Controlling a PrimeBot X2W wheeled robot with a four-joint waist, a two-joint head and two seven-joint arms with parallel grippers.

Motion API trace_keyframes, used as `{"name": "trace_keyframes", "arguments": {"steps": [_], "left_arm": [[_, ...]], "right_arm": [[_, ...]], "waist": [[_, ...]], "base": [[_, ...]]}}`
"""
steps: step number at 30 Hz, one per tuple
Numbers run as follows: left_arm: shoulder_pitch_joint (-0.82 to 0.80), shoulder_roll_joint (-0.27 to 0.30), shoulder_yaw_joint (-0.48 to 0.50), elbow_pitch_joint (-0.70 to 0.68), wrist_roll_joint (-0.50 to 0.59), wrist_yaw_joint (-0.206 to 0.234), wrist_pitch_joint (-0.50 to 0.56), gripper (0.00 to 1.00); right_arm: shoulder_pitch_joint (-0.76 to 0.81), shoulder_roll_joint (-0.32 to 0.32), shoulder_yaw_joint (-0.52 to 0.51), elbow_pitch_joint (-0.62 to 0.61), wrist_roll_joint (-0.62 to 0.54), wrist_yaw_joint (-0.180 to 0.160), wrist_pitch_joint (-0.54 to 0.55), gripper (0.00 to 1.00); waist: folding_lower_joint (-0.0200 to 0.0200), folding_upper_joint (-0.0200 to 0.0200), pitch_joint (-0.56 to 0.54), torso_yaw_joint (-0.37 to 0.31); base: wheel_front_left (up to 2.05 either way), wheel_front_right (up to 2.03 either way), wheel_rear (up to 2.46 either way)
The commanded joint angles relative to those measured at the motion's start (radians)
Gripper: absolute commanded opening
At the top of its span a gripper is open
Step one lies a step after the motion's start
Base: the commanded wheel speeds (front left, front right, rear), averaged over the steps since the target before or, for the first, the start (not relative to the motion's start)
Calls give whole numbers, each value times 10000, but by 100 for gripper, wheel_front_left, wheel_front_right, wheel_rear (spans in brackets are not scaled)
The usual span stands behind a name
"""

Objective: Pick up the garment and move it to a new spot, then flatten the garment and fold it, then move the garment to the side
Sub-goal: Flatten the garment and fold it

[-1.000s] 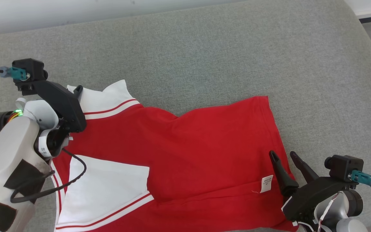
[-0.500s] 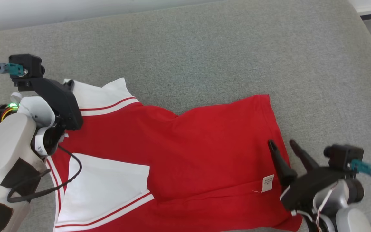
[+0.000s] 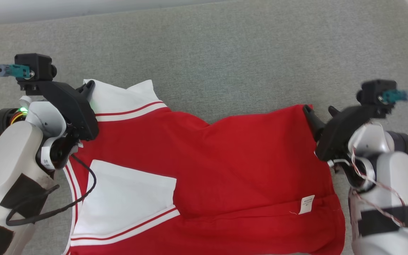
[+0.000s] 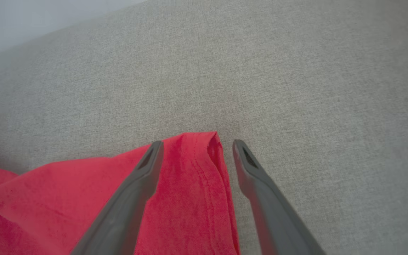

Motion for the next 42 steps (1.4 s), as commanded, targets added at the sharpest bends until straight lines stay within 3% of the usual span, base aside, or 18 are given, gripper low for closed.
{"name": "trace_keyframes", "arguments": {"steps": [1,6,16,21,23,25,29,31,32,33,42], "left_arm": [[90,-12,-21,-84,20,20,25,0],[-8,-19,-91,-223,52,22,113,0],[-81,-100,-218,-362,74,40,233,0],[-37,-33,-209,-359,-17,-37,263,0],[-43,0,-188,-376,-45,-48,259,0],[-81,35,-173,-391,-53,-54,229,0],[-154,86,-151,-415,0,-33,111,0],[-195,82,-144,-422,57,-13,35,0],[-214,75,-128,-427,82,-9,-40,0],[-242,67,-112,-436,113,-24,-126,0],[-487,-30,3,-192,243,-107,-805,0]], "right_arm": [[-476,-11,-21,525,-206,9,232,100],[-1375,-91,-198,1815,-881,9,519,100],[-2021,-107,-140,2967,-1570,9,541,98],[-1907,-155,37,3017,-1580,9,773,73],[-1901,-185,96,2976,-1522,9,784,70],[-1916,-214,155,2990,-1495,9,758,49],[-2074,-210,232,3108,-1401,9,648,37],[-2151,-222,246,3198,-1342,9,512,22],[-2204,-236,248,3225,-1346,9,397,5],[-2244,-250,242,3263,-1368,9,282,0],[-2598,-316,115,3670,-1419,9,-506,0]], "waist": [[-1,-1,58,87],[-1,-1,128,167],[-1,-1,201,249],[-1,-1,171,234],[-1,-1,184,230],[-1,-1,226,235],[-1,-1,362,258],[-1,-1,422,279],[-1,-1,452,287],[-1,-1,481,294],[-1,-1,569,295]], "base": [[0,0,0],[0,0,0],[0,0,0],[0,0,0],[0,0,0],[0,0,0],[0,0,0],[0,0,0],[0,0,0],[0,0,0],[0,0,0]]}}
